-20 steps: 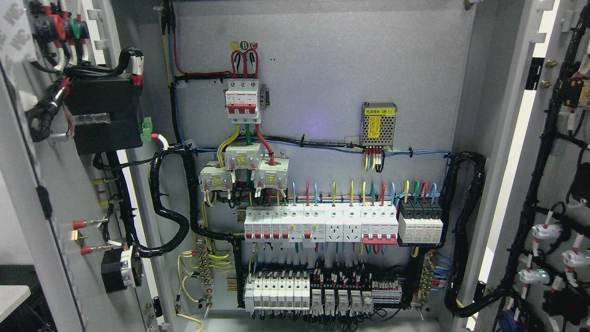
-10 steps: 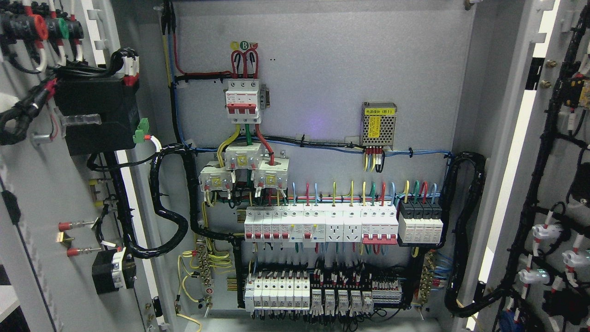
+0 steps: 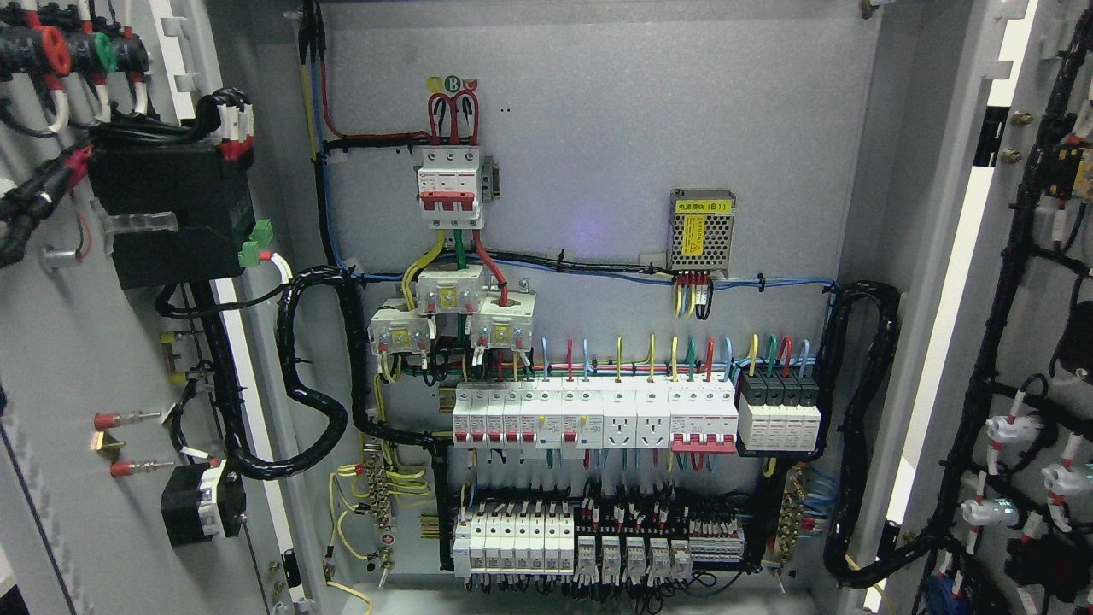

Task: Open door with both hands

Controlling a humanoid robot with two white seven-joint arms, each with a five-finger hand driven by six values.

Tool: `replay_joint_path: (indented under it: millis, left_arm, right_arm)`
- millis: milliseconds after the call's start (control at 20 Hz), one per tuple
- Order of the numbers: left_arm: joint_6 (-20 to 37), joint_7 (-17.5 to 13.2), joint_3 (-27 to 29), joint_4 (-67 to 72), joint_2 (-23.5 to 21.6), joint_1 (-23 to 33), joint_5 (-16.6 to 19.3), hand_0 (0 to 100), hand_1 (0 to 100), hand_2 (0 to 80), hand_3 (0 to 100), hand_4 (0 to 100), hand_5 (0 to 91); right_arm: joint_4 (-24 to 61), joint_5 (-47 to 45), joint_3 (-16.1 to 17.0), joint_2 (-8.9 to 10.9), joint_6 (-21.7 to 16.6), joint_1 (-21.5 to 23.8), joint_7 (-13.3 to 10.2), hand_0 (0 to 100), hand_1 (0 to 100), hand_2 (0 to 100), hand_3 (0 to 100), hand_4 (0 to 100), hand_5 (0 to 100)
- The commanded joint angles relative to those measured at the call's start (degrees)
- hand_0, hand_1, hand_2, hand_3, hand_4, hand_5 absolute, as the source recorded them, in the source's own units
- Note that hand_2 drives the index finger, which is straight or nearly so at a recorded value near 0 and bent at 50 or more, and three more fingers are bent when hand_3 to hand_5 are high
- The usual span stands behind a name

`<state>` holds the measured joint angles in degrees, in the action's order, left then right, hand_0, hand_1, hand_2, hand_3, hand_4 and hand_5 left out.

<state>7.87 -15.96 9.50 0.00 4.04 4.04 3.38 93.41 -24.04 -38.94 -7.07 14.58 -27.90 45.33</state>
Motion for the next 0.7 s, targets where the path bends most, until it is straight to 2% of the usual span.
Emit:
replay_joint_path:
  millis: [0, 250, 401, 451, 501, 651]
  left_arm:
    - [0.04, 0.14, -0.01, -1.58, 0.0, 0.0, 0.14, 0, 0, 0.0, 0, 0, 0.0]
    - [0.13, 0.14, -0.1, -1.67, 0.0, 0.0, 0.14, 0, 0, 0.0, 0, 0, 0.0]
    - [0.39, 0.14, -0.19, -3.41, 0.0, 0.18, 0.4, 0, 0, 0.0, 0, 0, 0.0]
    - [0.39, 0.14, -0.1, -5.86, 0.09, 0.61, 0.4, 0, 0, 0.0, 0, 0, 0.0]
    - [0.3, 0.05, -0.1, -8.67, 0.09, 1.05, 0.31, 0, 0, 0.0, 0, 0, 0.0]
    - [0.13, -0.3, -0.71, -17.38, 0.18, 3.34, 0.4, 0, 0, 0.0, 0, 0, 0.0]
  right_arm:
    - [-2.79, 0.05, 3.86, 0.12, -0.08, -0.14, 0.19, 38, 0, 0, 0, 0, 0]
    - [-4.37, 0.05, 6.59, 0.39, -0.52, -0.14, 0.19, 38, 0, 0, 0, 0, 0]
    - [-4.47, 0.14, 8.08, 1.62, -0.96, 0.3, 0.02, 38, 0, 0, 0, 0, 0]
    - [-4.47, 0.14, 8.35, 1.88, -0.96, 0.39, -0.68, 38, 0, 0, 0, 0, 0]
    - [-4.47, 0.14, 8.7, 2.15, -0.96, 0.56, -2.51, 38, 0, 0, 0, 0, 0]
    - [-4.29, -0.21, 11.86, 2.06, -0.96, 2.75, -10.33, 38, 0, 0, 0, 0, 0]
